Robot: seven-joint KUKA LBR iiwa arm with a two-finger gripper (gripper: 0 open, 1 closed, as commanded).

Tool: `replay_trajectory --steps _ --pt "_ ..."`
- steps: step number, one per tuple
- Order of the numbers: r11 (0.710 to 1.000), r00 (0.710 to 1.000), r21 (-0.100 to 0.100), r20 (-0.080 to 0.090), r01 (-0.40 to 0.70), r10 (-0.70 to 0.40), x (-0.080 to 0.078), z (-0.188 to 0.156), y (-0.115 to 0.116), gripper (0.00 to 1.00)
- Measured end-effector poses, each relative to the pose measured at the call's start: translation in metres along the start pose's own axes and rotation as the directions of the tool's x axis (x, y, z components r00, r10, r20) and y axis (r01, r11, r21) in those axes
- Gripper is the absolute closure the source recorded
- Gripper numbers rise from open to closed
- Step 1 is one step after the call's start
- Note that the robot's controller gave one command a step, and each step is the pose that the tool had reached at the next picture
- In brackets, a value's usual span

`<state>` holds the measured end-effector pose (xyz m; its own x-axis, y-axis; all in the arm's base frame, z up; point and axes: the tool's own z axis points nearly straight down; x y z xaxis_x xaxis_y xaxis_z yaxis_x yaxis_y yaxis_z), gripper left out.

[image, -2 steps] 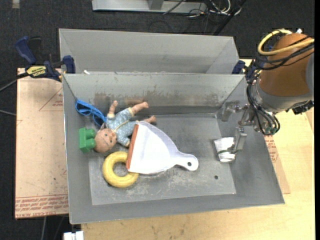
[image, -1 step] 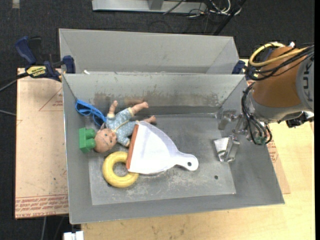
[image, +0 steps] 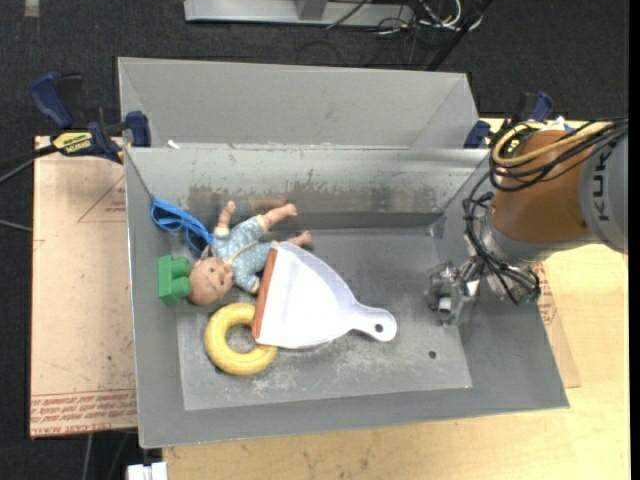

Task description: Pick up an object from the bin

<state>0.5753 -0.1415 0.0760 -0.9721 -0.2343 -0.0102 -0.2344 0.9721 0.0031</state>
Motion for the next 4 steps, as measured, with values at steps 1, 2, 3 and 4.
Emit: replay_trajectory --steps 1,2,3,4 --pt "1.000 1.000 0.000 0.000 0.001 -0.001 0.000 0.000 0.000 1.00" --pt "1.000 1.000 -0.003 0.001 0.017 -0.017 -0.002 0.001 -0.001 1.00" --pt "0.997 0.997 -0.004 0.003 0.080 -0.080 -0.002 -0.008 -0.004 1.00" --pt "0.997 0.997 -0.004 0.005 0.081 -0.081 -0.002 -0.013 -0.011 0.00"
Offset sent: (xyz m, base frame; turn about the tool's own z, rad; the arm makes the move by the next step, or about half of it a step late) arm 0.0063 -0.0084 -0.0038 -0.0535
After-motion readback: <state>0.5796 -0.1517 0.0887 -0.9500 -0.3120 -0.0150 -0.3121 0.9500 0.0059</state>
